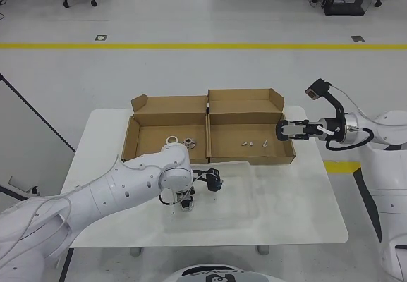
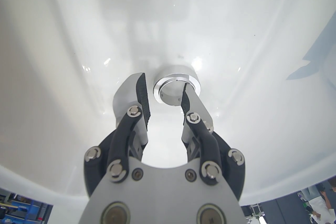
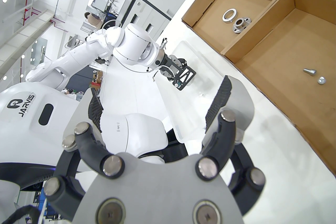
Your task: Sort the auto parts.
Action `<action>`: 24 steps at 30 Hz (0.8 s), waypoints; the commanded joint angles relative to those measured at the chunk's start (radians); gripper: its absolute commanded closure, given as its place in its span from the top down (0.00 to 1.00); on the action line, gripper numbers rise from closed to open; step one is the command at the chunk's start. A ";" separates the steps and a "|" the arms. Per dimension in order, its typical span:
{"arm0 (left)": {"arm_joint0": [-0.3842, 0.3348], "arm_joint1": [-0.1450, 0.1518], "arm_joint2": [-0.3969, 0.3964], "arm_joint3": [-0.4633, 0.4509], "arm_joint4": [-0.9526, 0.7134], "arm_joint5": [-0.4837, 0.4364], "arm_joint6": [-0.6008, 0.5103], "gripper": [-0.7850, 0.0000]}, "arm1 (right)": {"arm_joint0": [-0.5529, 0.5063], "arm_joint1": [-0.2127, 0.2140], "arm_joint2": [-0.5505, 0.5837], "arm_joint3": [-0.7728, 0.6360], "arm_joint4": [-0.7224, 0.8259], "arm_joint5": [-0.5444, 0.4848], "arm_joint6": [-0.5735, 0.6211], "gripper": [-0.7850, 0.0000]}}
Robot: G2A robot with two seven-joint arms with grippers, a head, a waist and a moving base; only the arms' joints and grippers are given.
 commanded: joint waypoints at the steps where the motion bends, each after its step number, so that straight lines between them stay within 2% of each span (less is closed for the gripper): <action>1: 0.001 -0.003 -0.003 0.005 -0.012 -0.007 0.007 0.41 | 0.000 0.000 0.000 0.000 0.000 0.000 0.000 1.00; 24: -0.003 -0.014 0.003 0.049 -0.009 -0.008 0.009 0.38 | 0.000 0.000 0.000 0.000 0.000 0.000 0.000 1.00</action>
